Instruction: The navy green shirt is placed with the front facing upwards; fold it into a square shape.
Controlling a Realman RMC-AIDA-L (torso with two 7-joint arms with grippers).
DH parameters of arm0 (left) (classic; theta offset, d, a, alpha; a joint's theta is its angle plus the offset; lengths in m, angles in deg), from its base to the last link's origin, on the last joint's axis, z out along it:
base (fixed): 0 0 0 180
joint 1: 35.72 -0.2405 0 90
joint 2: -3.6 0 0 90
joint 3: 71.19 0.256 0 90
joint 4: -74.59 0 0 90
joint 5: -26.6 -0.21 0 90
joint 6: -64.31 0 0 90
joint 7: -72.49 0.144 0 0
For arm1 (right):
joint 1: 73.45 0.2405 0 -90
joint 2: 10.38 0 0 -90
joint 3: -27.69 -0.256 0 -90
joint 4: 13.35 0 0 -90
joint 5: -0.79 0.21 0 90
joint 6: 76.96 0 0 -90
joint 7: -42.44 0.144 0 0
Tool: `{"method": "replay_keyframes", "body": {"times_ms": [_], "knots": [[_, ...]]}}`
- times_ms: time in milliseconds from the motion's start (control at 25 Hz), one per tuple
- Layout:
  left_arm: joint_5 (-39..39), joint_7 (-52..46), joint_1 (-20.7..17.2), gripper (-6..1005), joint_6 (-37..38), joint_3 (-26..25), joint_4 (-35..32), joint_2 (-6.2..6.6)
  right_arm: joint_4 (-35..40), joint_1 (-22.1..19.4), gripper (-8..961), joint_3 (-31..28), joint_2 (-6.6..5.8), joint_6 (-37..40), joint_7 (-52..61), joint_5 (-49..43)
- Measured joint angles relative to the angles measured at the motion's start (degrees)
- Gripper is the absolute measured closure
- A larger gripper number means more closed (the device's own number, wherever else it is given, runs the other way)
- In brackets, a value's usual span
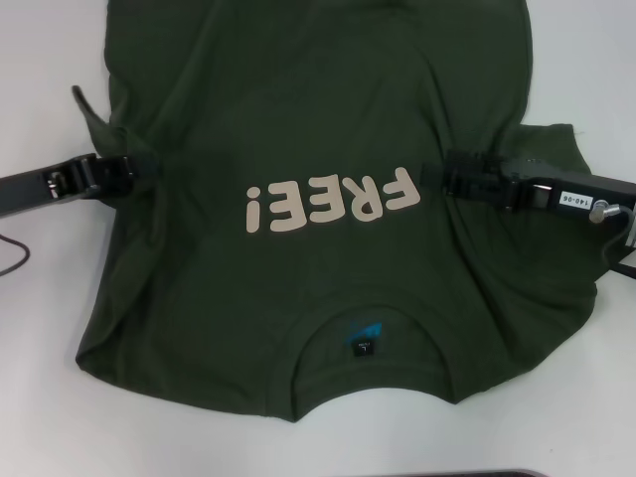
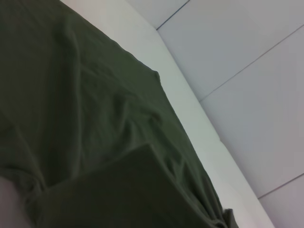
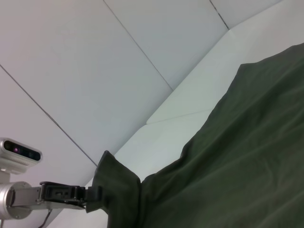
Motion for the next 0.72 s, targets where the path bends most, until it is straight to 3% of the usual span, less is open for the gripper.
{"method": "replay_keyframes", "body": {"times_ms": [200,720], "knots": [[0.0,0.0,0.3,995,-0.4,-0.1,2.3,-0.46,0.0,0.0,72,0.0,0.0,0.1,-0.1,0.0],[-0.4,-1.0,1.0,860,-1.8,0.6,5.4,-0.87,0.0,-0.3,72,0.0,0.08,0.7,-0.4,0.0]]}}
